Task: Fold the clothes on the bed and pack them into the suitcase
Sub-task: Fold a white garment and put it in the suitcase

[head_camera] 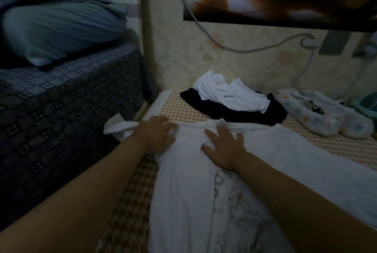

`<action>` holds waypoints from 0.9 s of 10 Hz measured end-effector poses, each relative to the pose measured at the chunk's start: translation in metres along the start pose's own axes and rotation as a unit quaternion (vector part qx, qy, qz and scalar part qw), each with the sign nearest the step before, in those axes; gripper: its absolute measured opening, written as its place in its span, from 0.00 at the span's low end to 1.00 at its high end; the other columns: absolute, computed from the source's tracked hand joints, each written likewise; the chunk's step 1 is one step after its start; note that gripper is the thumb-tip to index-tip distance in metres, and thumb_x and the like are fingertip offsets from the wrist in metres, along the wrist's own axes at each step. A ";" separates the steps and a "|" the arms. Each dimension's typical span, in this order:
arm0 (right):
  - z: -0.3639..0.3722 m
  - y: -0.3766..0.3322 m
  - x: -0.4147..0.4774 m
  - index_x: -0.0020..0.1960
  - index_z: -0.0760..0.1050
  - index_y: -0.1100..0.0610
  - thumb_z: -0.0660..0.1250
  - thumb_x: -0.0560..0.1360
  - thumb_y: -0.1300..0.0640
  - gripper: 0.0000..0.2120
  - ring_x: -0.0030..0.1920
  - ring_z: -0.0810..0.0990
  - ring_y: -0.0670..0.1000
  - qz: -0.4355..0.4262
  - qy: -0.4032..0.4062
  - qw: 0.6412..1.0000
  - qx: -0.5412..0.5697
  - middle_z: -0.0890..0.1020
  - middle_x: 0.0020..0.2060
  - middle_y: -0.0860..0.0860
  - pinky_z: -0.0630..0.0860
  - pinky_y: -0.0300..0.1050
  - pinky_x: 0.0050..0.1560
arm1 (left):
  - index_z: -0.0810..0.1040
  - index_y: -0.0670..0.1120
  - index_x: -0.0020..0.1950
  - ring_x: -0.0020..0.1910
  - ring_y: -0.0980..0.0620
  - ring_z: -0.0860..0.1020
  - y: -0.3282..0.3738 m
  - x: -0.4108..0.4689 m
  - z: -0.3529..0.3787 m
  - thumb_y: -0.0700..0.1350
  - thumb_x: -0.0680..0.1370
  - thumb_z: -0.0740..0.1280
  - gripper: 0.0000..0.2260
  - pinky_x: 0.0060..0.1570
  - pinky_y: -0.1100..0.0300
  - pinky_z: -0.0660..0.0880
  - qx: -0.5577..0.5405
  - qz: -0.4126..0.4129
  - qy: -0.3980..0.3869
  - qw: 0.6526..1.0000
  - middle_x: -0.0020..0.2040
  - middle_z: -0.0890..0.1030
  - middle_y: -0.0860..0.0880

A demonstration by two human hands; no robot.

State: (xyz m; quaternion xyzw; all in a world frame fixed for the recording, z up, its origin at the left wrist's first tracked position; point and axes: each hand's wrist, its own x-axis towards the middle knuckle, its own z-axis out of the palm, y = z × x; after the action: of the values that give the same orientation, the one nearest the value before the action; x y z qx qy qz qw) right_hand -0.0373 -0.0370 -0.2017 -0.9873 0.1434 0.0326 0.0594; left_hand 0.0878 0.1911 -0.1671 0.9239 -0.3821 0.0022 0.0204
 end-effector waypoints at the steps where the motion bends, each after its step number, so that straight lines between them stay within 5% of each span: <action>1: -0.002 0.007 0.005 0.78 0.42 0.40 0.43 0.75 0.28 0.35 0.78 0.40 0.51 0.000 0.007 1.000 -0.016 0.40 0.78 0.50 0.37 0.64 0.73 | 0.39 0.62 0.77 0.78 0.44 0.44 -0.009 -0.007 0.018 0.75 0.73 0.46 0.37 0.75 0.44 0.47 -0.060 -0.129 -0.159 0.977 0.79 0.40 0.53; 3: -0.008 0.015 0.015 0.79 0.42 0.44 0.41 0.76 0.29 0.36 0.78 0.43 0.52 -0.008 -0.005 0.998 -0.067 0.44 0.79 0.51 0.40 0.64 0.73 | 0.40 0.50 0.79 0.77 0.41 0.40 0.012 -0.002 0.008 0.67 0.79 0.49 0.36 0.75 0.41 0.45 -0.016 -0.186 -0.134 0.973 0.79 0.37 0.46; 5: -0.022 -0.002 -0.034 0.78 0.51 0.47 0.48 0.81 0.40 0.28 0.77 0.48 0.53 -0.034 -0.005 0.999 -0.031 0.51 0.78 0.52 0.45 0.58 0.75 | 0.65 0.45 0.69 0.66 0.42 0.64 0.057 -0.035 -0.013 0.50 0.79 0.61 0.20 0.61 0.49 0.65 0.021 -0.041 0.003 0.999 0.69 0.64 0.42; 6: -0.025 -0.006 -0.081 0.78 0.54 0.47 0.53 0.81 0.45 0.26 0.77 0.51 0.52 -0.069 0.011 0.998 0.003 0.53 0.78 0.52 0.47 0.54 0.75 | 0.65 0.41 0.68 0.63 0.43 0.71 0.076 -0.067 -0.019 0.53 0.81 0.60 0.21 0.56 0.53 0.69 -0.014 -0.069 -0.041 0.997 0.67 0.70 0.41; 7: -0.025 -0.006 -0.130 0.78 0.55 0.48 0.55 0.81 0.44 0.26 0.77 0.53 0.51 -0.076 -0.008 0.996 0.055 0.55 0.78 0.52 0.48 0.52 0.75 | 0.52 0.41 0.78 0.74 0.43 0.61 0.097 -0.112 -0.021 0.58 0.82 0.56 0.32 0.71 0.54 0.58 -0.027 -0.116 -0.122 0.985 0.77 0.59 0.43; 8: -0.019 -0.005 -0.171 0.78 0.55 0.46 0.56 0.80 0.41 0.28 0.77 0.53 0.52 -0.063 -0.031 0.994 0.088 0.54 0.78 0.52 0.49 0.50 0.76 | 0.64 0.42 0.74 0.69 0.44 0.68 0.111 -0.148 -0.012 0.60 0.80 0.58 0.29 0.66 0.55 0.65 -0.062 -0.163 -0.135 0.975 0.72 0.68 0.43; 9: -0.012 -0.007 -0.208 0.79 0.51 0.46 0.52 0.78 0.35 0.33 0.78 0.49 0.51 -0.073 -0.064 0.994 0.055 0.48 0.79 0.51 0.46 0.50 0.77 | 0.75 0.41 0.60 0.58 0.43 0.77 0.118 -0.170 -0.005 0.46 0.81 0.59 0.12 0.55 0.56 0.72 -0.058 -0.173 -0.021 0.983 0.59 0.78 0.41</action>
State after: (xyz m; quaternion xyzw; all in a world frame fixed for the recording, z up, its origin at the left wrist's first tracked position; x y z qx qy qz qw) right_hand -0.2341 0.0263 -0.1718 -0.9862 0.0683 0.0837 0.1253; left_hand -0.1162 0.2276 -0.1609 0.9732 -0.2161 -0.0429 0.0663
